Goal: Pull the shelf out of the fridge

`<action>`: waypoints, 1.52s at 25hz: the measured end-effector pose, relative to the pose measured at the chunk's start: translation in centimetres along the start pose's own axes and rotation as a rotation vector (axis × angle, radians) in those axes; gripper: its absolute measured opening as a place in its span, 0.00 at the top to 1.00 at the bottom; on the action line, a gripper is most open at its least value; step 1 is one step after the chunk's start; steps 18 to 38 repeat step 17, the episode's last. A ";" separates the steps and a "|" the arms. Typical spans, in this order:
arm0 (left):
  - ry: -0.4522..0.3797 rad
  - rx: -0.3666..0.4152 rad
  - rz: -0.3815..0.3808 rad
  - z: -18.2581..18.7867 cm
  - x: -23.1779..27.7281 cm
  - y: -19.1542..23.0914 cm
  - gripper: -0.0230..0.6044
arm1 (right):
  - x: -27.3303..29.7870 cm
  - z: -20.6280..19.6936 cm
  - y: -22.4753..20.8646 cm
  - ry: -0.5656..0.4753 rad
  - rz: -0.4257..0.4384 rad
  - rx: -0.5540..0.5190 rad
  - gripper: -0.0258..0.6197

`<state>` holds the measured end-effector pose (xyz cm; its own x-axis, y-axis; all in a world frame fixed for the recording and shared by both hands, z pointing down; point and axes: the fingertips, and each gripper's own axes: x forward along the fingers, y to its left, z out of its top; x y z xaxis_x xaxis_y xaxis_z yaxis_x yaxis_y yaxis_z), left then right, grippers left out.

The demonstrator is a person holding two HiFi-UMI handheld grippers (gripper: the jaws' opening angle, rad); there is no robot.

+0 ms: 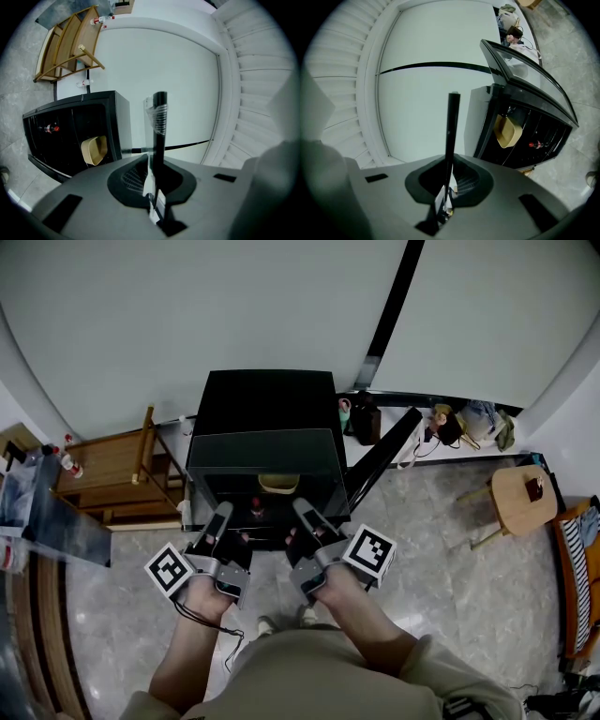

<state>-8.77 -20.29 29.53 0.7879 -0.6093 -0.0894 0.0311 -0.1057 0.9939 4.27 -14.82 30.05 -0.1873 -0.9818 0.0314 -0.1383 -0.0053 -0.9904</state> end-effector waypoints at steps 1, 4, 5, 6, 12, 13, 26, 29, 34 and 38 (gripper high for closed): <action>-0.002 -0.002 0.001 -0.1 -0.1 0.1 0.93 | -0.1 -0.1 0.0 0.000 0.002 -0.002 0.94; -0.004 -0.013 -0.001 -0.5 -0.6 -0.1 0.93 | -0.7 -0.3 -0.1 -0.003 -0.001 -0.002 0.94; -0.003 -0.013 0.002 -0.5 -0.5 -0.2 0.93 | -0.7 -0.3 0.0 -0.006 -0.005 0.003 0.94; -0.002 -0.012 0.006 -0.3 -0.4 -0.3 0.93 | -0.5 -0.2 0.1 -0.008 -0.009 0.010 0.94; 0.004 -0.006 0.000 0.9 0.9 -1.6 0.93 | 1.0 0.3 1.1 -0.015 -0.011 0.029 0.94; 0.004 -0.006 -0.004 0.9 0.8 -1.8 0.93 | 0.9 0.3 1.2 -0.015 -0.009 0.028 0.94; 0.007 0.001 -0.010 -0.3 -0.3 -1.9 0.93 | -0.7 -0.2 1.3 -0.013 0.001 0.026 0.94; 0.007 0.001 -0.010 -0.3 -0.3 -1.9 0.93 | -0.7 -0.2 1.3 -0.013 0.001 0.026 0.94; 0.007 0.001 -0.010 -0.3 -0.3 -1.9 0.93 | -0.7 -0.2 1.3 -0.013 0.001 0.026 0.94; 0.007 0.001 -0.010 -0.3 -0.3 -1.9 0.93 | -0.7 -0.2 1.3 -0.013 0.001 0.026 0.94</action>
